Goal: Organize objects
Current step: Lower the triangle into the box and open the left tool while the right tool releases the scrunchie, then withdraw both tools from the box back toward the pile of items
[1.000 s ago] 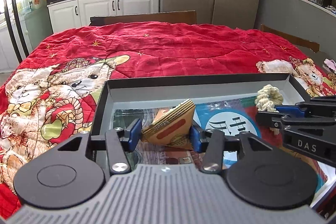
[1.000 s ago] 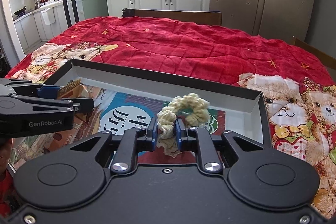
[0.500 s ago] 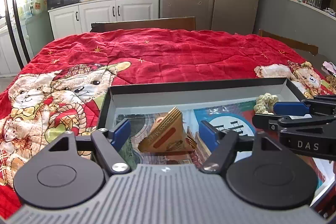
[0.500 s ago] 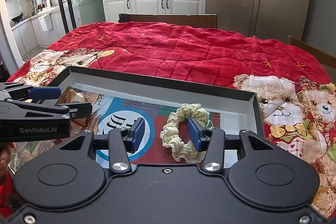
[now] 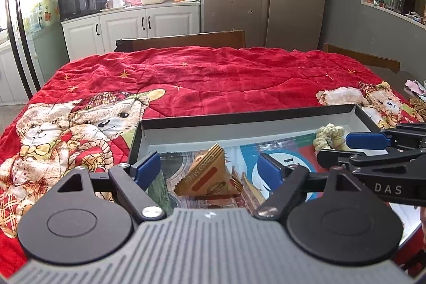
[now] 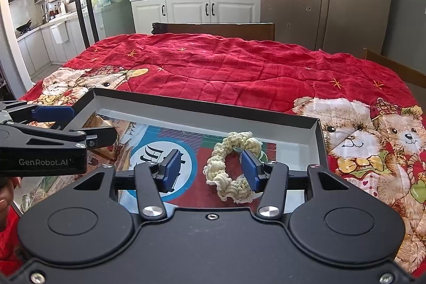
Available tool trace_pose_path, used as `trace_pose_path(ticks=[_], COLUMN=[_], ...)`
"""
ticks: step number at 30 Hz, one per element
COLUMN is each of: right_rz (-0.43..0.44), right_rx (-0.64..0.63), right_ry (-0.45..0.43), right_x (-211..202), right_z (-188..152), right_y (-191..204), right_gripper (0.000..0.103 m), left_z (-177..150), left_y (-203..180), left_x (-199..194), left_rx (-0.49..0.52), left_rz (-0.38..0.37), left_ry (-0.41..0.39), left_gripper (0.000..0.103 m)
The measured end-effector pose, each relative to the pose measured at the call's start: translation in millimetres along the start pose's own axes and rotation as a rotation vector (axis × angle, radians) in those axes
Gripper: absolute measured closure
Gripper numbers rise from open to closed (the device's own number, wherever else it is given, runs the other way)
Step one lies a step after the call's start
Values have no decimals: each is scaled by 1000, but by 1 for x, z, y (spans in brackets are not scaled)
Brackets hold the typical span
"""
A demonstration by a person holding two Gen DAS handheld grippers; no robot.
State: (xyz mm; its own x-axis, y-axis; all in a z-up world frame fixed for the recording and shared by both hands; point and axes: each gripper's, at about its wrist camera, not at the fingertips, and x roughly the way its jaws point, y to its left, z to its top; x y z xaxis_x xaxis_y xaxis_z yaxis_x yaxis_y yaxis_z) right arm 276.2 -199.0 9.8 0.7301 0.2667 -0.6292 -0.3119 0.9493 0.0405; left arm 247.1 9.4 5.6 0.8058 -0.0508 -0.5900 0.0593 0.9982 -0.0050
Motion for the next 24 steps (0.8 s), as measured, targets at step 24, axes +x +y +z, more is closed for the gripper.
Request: trace_pose_path(ticks=[24], right_rz=[25], right_rx=[3], right_ry=[-38], right_x=[-34], right_z=[-3], right_y=[1], right_gripper=[54], left_z=[1], left_y=[-4], left_x=[-32], left_rx=[40], left_rz=[-8], left_ry=[-50], left_gripper=[10])
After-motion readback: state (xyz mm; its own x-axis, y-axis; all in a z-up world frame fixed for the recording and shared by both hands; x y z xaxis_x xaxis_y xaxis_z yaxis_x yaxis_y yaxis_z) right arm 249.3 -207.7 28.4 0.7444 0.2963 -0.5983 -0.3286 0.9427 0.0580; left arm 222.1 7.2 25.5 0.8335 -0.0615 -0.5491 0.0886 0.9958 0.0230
